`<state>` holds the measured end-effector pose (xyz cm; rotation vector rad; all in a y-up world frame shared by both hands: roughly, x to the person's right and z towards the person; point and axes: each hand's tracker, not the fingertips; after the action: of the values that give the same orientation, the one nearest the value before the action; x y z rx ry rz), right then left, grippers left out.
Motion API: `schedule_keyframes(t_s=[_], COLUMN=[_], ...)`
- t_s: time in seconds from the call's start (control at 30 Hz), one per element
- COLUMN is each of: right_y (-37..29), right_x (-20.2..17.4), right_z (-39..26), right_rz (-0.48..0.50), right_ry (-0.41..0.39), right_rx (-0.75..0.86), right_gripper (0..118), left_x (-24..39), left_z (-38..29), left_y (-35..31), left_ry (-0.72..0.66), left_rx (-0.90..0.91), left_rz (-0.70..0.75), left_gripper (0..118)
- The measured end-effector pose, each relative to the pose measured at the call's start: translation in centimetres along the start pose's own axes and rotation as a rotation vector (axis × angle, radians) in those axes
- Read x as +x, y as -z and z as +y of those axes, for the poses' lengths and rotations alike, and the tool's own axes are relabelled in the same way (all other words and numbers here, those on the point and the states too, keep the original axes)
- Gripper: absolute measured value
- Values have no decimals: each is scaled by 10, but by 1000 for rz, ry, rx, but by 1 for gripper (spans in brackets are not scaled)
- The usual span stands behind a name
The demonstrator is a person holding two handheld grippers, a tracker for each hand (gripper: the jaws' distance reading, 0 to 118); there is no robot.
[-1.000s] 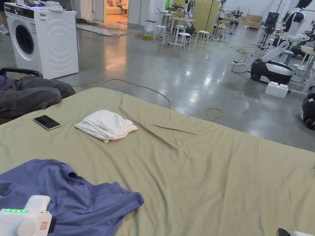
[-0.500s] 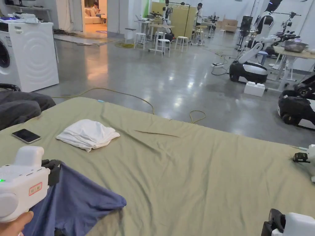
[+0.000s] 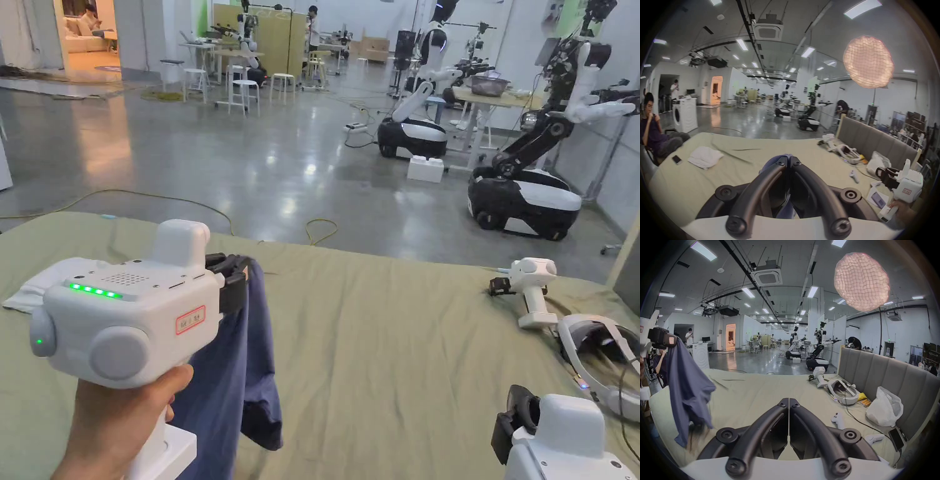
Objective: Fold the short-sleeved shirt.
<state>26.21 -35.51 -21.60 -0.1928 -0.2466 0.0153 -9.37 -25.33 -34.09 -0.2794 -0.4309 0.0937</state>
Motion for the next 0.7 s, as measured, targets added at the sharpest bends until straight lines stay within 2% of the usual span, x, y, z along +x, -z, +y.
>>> schedule_keyframes(t_s=[0.3, 0.4, 0.43, 0.47, 0.5, 0.6, 0.63, 0.7], right_y=[-11, -14, -14, -15, -16, -18, -18, -18], right_x=[56, 67, 70, 72, 74, 74, 74, 72], right_z=[-17, -24, -27, -29, -31, -34, -35, -37], right_rz=[-92, -106, -109, -111, -112, -108, -103, -94], right_ry=[39, 55, 56, 57, 57, 55, 54, 49], right_rx=[-42, -64, -73, -80, -86, -104, -108, -111], right_gripper=[1, 1, 1, 1, 1, 1, 1, 1], left_x=[106, 132, 140, 144, 147, 147, 147, 139], left_z=[-99, -139, -152, -160, -166, -177, -172, -167], left_y=[82, 89, 90, 88, 87, 77, 78, 70], left_ry=[-6, 48, 77, 86, 86, 78, 62, 38], left_rx=[-255, -323, -336, -345, -344, -327, -316, -276], left_rz=[-237, -283, -285, -282, -278, -245, -236, -179], left_gripper=[3, 4, 9, 18, 36, 54, 68, 68])
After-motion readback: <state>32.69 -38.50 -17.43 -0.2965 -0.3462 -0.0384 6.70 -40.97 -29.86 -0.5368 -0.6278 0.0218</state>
